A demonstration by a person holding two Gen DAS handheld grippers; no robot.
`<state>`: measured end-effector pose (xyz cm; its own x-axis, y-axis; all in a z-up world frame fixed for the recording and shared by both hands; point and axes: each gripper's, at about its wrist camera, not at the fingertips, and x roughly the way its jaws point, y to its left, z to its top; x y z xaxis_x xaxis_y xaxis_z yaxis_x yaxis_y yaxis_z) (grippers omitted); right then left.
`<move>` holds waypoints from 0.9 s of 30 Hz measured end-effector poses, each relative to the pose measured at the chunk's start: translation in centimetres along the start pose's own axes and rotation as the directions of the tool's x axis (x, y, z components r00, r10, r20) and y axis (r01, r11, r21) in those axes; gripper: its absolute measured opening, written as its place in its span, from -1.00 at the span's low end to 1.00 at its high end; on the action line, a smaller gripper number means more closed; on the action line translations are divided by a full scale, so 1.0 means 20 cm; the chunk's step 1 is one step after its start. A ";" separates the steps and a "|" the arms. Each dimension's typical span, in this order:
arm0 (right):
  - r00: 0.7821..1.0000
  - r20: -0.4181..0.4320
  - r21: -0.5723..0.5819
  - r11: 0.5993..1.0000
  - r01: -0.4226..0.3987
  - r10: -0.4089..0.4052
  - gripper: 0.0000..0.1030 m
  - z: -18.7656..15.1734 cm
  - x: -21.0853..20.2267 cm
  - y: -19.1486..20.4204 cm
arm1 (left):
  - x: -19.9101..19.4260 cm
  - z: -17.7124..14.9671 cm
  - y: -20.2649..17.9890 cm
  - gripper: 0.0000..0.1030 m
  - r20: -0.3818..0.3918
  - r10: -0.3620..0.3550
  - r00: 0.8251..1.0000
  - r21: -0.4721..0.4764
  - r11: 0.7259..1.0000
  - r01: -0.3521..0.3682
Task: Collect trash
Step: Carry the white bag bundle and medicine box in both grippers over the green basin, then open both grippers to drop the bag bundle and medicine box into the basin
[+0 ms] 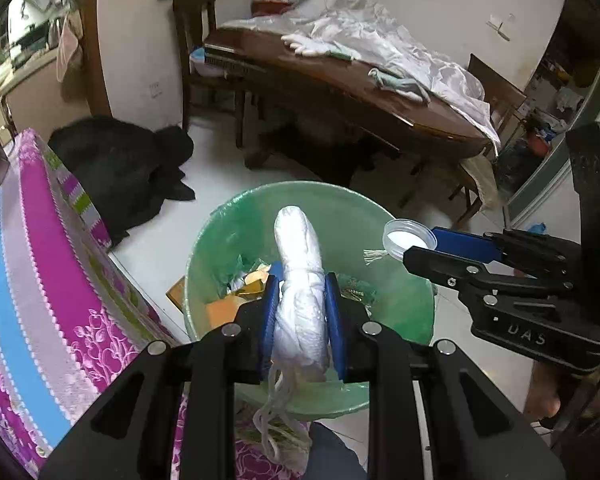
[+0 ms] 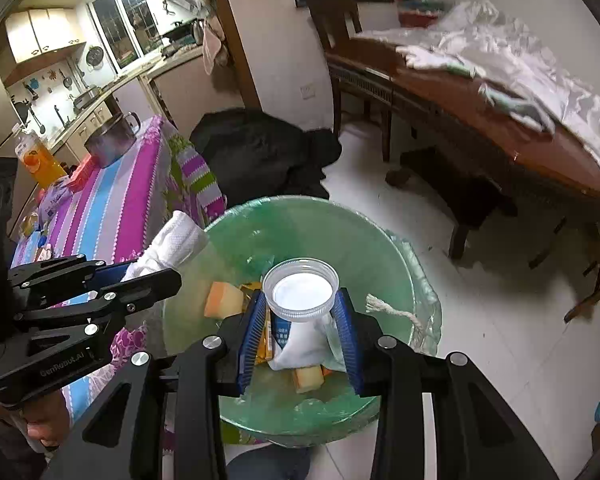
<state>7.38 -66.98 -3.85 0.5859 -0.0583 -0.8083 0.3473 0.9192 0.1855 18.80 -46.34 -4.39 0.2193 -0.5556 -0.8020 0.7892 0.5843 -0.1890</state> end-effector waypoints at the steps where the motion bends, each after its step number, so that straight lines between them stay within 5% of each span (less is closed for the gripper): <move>1: 1.000 -0.012 0.005 1.000 0.000 0.000 -0.28 0.00 0.02 -0.02 | 0.02 0.00 0.00 -0.59 -0.009 -0.006 1.000 0.000 1.000 0.006; 27: 0.999 -0.050 0.032 0.999 0.007 -0.006 -0.27 -0.04 0.09 -0.12 | 0.12 0.03 0.13 -0.58 -0.057 0.080 0.995 -0.012 0.997 -0.081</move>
<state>6.96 -68.92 -6.26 0.5465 -0.0441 -0.8363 0.3751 0.9057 0.1974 21.74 -46.50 -6.54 0.2486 -0.4724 -0.8456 0.7618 0.6345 -0.1305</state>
